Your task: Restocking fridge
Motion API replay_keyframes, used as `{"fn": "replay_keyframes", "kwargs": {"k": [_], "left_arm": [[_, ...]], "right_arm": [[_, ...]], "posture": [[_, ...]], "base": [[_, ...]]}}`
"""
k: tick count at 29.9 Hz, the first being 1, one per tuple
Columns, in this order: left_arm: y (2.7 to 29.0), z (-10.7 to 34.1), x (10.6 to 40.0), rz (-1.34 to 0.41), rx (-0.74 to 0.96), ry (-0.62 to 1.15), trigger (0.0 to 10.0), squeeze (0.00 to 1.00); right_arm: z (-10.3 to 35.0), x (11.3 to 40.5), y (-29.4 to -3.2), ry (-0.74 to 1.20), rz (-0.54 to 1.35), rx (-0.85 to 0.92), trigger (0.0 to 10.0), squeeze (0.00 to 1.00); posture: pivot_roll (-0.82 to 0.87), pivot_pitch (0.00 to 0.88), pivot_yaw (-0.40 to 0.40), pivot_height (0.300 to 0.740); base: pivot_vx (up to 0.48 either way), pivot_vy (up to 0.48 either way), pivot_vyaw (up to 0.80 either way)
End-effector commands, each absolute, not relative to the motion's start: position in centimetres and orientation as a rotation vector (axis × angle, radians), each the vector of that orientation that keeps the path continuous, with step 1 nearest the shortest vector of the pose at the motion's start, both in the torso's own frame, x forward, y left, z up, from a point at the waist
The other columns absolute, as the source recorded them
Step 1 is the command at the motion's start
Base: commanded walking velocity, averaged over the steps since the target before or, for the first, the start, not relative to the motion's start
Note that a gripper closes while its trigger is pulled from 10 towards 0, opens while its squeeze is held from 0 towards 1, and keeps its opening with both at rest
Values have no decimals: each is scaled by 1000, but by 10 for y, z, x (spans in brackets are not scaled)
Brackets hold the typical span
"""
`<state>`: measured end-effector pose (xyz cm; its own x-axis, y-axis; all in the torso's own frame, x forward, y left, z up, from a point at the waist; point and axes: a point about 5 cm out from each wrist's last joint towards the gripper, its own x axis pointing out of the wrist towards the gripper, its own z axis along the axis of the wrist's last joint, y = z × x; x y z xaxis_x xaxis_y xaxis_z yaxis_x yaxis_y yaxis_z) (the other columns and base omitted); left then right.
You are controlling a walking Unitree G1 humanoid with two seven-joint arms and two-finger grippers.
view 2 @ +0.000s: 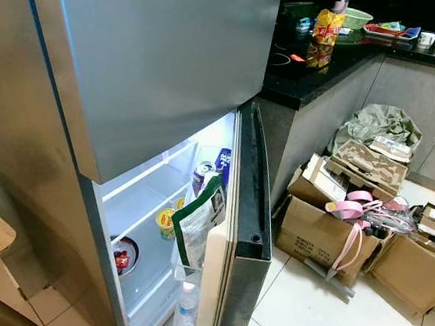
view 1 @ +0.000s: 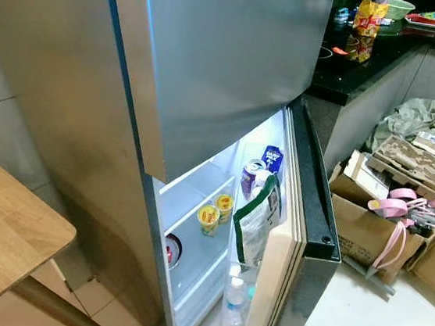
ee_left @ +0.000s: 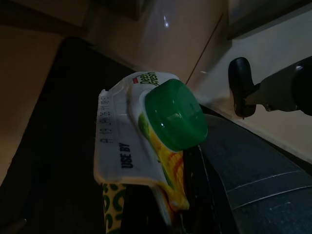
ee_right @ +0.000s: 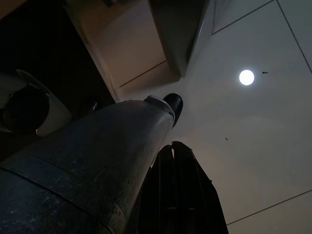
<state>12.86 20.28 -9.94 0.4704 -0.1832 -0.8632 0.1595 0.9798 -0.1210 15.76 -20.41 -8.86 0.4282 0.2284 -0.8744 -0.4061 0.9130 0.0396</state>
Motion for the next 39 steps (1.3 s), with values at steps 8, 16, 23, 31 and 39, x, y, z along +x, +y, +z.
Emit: {"fn": "replay_keyframes", "kwargs": {"k": [8,16,23,31,39], "left_arm": [[204,-100,126,-174,-44,1074,10000,0],[210,-100,124,-150,-39,1080,10000,0],[211,-100,123,-147,-39,1082,10000,0],[212,-101,122,-146,-37,1084,10000,0],[215,-100,122,-144,-32,1083,10000,0]], "right_arm": [[-88,159,-206,1055,388,-189,10000,0],[-87,159,-208,1050,381,-195,10000,0],[-84,167,-208,1023,381,-208,10000,0],[-83,169,-208,1022,385,-216,10000,0],[-84,166,-209,1030,382,-217,10000,0]], "posture": [[-52,0,30,740],[-50,0,28,740],[-50,0,26,740],[-46,0,26,740],[-45,0,28,740]], "base": [[-288,0,0],[-307,0,0],[-317,0,0],[-330,0,0],[-444,0,0]]}}
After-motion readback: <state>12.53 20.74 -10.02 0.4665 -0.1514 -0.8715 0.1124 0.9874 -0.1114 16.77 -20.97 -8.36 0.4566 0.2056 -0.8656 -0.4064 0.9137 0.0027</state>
